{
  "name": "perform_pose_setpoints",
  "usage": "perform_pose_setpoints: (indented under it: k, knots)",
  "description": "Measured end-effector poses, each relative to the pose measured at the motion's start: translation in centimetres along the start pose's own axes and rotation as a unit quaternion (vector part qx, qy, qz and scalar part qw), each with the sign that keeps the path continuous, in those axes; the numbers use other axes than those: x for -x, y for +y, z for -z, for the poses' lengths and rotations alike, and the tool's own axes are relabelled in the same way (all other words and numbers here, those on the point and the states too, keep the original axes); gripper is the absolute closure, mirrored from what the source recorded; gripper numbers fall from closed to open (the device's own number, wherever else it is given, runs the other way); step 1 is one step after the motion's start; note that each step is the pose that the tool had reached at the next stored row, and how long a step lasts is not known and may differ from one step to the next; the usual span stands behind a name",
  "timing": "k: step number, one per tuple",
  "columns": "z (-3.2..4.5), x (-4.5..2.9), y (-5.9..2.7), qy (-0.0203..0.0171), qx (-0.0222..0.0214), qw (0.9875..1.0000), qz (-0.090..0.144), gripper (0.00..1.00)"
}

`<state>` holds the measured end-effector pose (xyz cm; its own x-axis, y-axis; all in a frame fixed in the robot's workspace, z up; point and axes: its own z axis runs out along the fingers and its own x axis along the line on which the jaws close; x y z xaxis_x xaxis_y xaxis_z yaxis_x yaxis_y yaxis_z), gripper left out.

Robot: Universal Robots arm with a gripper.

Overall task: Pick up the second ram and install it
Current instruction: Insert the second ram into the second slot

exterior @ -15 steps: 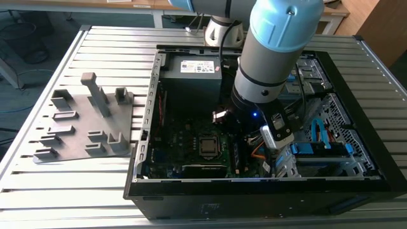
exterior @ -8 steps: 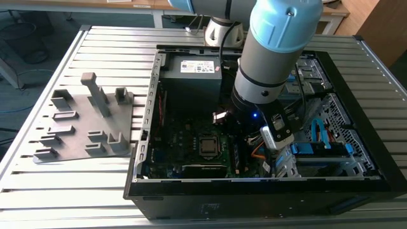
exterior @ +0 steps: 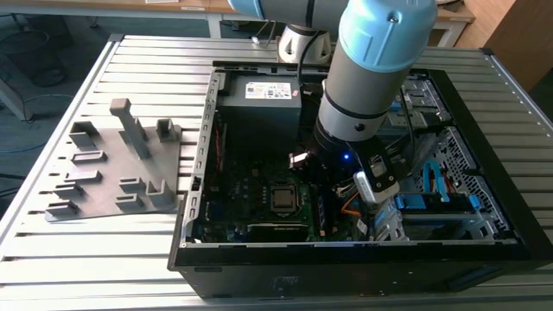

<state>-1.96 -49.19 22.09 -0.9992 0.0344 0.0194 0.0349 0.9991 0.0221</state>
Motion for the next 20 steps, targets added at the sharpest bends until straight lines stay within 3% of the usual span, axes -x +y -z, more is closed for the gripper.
perform_pose_setpoints:
  k: [20]
  knots:
    - [-0.22, 0.09, 0.85, 0.0000, 0.0002, 1.0000, 0.001, 0.86]
